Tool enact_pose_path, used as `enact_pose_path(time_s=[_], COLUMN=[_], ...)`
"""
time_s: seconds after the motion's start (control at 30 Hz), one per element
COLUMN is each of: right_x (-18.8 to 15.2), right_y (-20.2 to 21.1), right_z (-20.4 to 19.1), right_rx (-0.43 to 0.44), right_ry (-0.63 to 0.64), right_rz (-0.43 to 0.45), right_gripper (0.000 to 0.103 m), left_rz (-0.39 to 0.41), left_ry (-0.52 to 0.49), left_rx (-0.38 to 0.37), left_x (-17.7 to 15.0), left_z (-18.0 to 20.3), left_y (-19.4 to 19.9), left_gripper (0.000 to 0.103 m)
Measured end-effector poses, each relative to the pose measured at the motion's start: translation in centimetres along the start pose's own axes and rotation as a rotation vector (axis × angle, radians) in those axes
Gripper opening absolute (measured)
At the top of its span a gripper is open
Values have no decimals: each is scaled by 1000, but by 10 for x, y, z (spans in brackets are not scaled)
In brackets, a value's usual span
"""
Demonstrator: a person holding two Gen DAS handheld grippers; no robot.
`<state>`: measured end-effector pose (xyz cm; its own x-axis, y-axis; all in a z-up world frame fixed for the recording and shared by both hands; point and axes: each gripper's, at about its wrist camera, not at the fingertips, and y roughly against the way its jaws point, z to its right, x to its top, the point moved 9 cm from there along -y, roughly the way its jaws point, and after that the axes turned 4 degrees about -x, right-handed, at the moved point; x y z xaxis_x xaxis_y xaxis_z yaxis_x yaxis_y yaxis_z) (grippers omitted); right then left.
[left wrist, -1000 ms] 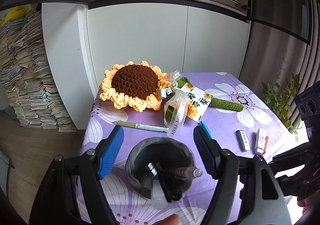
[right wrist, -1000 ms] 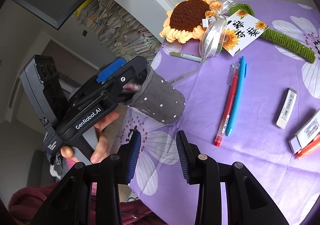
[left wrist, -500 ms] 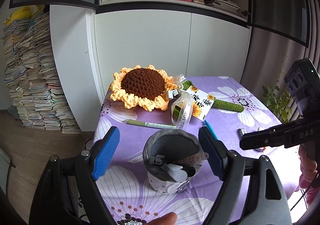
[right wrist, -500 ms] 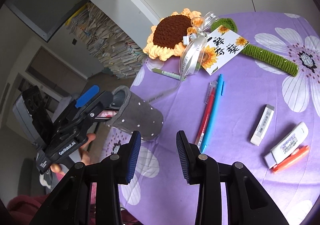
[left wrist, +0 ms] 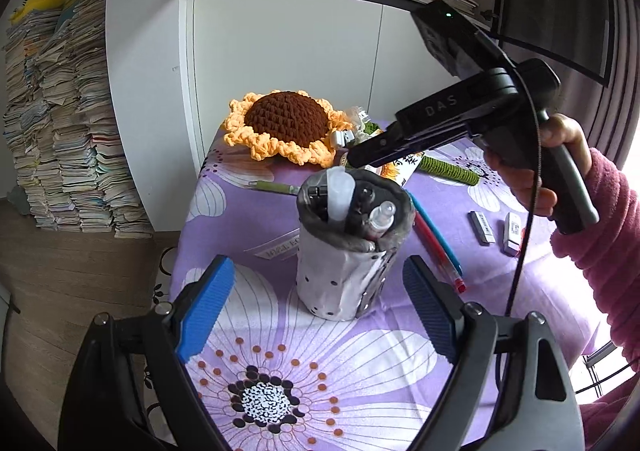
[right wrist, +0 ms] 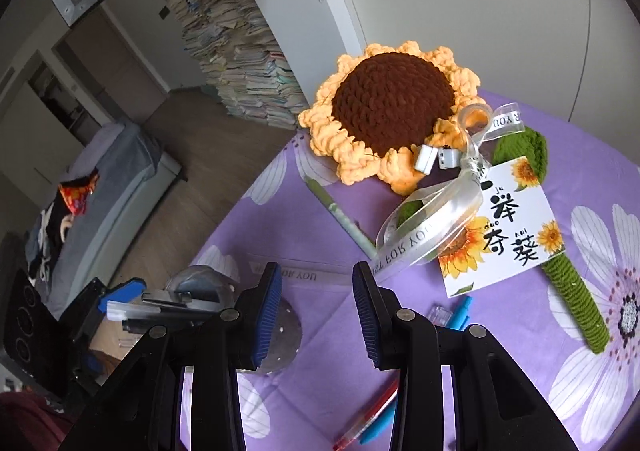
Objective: Organize stationery
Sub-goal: 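Grasp the pale green pen beside the sunflower with the right tool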
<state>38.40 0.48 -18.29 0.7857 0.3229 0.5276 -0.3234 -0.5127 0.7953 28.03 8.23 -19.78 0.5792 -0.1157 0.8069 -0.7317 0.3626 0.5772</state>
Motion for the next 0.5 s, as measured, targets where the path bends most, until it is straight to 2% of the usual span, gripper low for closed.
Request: enact_pose_path(time_s=[0.17,0.4,0.47,0.5], right_x=[15,8,5,0], right_y=[-43,-82,-84,-87], right_z=[0,14,20,23], right_rx=[10,-120,-186,-203], right_ry=[29,134,177,194], right_rz=[-85,-179,-165,-186], right_gripper=[37,37,37,37], left_rz=[-48,-71,-71,-70], left_ry=[-9,16,19,20], left_rx=[-8,-31,-34,-34], left_x=[-9,-14,-14,-14], left_z=[6,2,2,2], left_y=[-25,-36,-37,-38], left_gripper=[86,86,86,86])
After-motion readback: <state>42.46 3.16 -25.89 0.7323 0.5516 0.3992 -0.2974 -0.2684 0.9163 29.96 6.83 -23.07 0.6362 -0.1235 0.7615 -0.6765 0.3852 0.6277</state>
